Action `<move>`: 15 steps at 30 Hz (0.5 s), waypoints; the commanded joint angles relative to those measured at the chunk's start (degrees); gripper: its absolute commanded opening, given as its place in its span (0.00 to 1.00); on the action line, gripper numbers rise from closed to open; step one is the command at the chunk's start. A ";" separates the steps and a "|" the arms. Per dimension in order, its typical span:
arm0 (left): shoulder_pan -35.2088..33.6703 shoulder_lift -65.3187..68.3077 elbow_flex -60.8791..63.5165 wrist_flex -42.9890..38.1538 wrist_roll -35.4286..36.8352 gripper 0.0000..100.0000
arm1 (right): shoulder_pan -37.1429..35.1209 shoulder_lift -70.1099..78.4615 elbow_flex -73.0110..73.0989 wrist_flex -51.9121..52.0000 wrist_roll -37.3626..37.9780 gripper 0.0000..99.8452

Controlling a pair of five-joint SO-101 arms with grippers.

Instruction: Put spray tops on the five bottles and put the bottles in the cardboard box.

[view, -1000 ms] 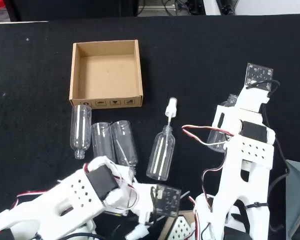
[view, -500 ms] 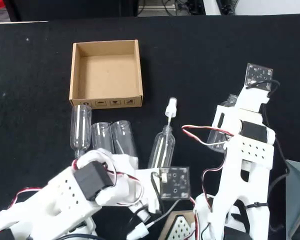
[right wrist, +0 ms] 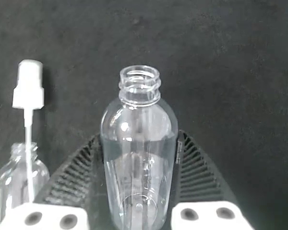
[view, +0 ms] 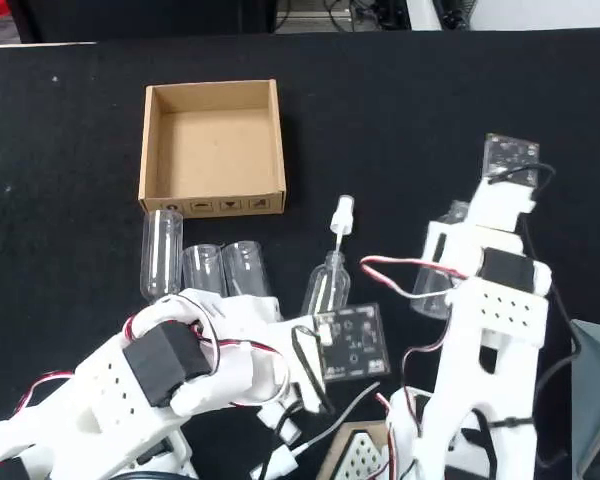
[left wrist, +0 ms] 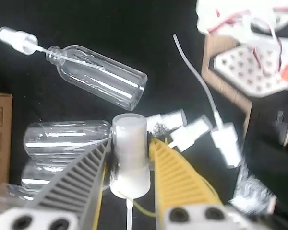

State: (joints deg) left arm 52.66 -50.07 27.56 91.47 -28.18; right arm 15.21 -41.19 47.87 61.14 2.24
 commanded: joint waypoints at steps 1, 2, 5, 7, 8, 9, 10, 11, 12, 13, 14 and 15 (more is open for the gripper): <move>0.04 -0.88 -3.47 -3.78 10.64 0.03 | -2.64 -5.05 -2.15 0.88 1.32 0.06; 0.04 -0.88 -3.38 -4.57 12.84 0.03 | -2.64 -5.58 -2.07 0.88 1.32 0.06; 0.04 -0.88 -3.47 -5.54 18.73 0.03 | -2.73 -7.52 -2.07 1.05 0.79 0.06; -0.13 -1.05 -3.56 -6.33 21.36 0.03 | -2.81 -9.27 -1.80 1.05 0.70 0.06; -1.10 -1.49 -3.56 -6.95 22.42 0.03 | -3.60 -10.33 -1.71 1.05 0.70 0.06; -2.24 -2.37 -3.56 -7.47 23.56 0.03 | -4.40 -11.30 -1.54 1.14 0.70 0.06; -3.47 -3.52 -3.38 -8.26 24.97 0.03 | -5.19 -12.26 -0.92 1.23 0.70 0.06; -4.70 -4.92 -3.30 -9.05 26.46 0.03 | -6.15 -13.41 -0.31 1.49 0.70 0.06; -6.20 -6.51 -3.21 -9.85 27.78 0.03 | -7.12 -14.55 0.48 1.32 0.70 0.06; -8.04 -8.26 -3.12 -10.46 29.10 0.03 | -8.09 -15.87 1.10 1.32 0.70 0.06; -9.63 -10.11 -3.03 -11.25 30.33 0.03 | -8.79 -17.01 1.71 1.32 0.70 0.06; -11.12 -11.96 -2.86 -12.04 31.56 0.03 | -9.41 -18.33 2.33 1.23 0.70 0.06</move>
State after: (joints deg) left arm 47.47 -54.55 27.30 82.86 -1.54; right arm 8.79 -54.73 49.98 62.02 2.77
